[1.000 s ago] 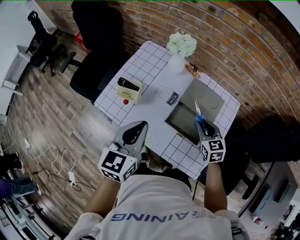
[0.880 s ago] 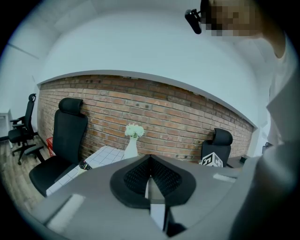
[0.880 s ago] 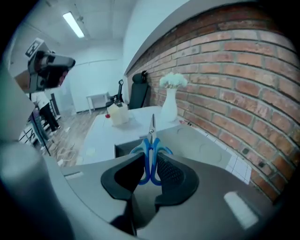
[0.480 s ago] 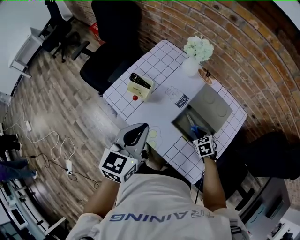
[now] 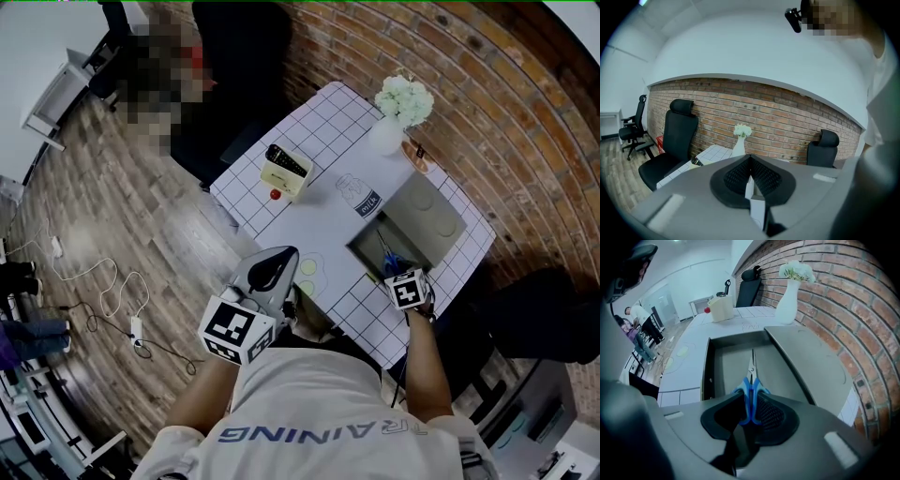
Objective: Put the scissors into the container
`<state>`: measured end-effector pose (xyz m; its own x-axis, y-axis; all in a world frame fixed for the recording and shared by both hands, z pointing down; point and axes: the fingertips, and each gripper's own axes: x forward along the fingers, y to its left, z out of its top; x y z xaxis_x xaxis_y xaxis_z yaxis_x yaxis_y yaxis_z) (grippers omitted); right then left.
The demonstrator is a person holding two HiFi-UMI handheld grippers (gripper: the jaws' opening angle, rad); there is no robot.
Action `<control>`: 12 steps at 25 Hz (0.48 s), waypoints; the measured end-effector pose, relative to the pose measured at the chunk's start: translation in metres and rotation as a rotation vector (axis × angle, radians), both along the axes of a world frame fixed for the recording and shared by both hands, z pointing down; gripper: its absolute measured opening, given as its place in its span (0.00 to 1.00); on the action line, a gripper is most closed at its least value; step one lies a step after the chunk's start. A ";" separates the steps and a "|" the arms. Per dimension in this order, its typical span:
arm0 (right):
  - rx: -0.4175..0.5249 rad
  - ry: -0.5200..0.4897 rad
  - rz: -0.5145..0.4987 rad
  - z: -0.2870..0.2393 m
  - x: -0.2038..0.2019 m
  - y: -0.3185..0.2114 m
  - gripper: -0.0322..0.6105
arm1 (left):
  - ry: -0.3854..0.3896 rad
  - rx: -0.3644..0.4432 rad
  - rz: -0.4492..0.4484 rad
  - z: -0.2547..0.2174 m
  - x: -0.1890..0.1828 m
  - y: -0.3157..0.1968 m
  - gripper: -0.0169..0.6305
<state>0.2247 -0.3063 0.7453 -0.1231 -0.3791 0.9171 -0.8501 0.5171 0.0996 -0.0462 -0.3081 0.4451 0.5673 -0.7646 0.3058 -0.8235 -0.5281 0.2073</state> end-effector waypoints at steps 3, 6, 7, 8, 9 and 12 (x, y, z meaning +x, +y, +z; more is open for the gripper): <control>0.037 -0.026 0.014 -0.006 0.000 -0.007 0.23 | 0.001 0.005 0.001 -0.001 -0.002 -0.001 0.03; 0.088 -0.066 0.053 -0.027 0.001 -0.013 0.23 | 0.006 0.010 0.008 -0.003 -0.001 -0.004 0.03; 0.108 -0.084 0.073 -0.039 0.001 -0.015 0.23 | 0.009 0.013 0.012 -0.005 0.000 -0.005 0.03; 0.133 -0.106 0.092 -0.051 0.002 -0.017 0.22 | 0.011 0.018 0.018 -0.008 0.002 -0.007 0.03; 0.164 -0.131 0.110 -0.065 0.002 -0.020 0.20 | 0.014 0.024 0.024 -0.010 0.004 -0.009 0.03; 0.275 -0.213 0.156 -0.111 0.005 -0.027 0.15 | 0.024 0.044 0.046 -0.019 0.012 -0.012 0.03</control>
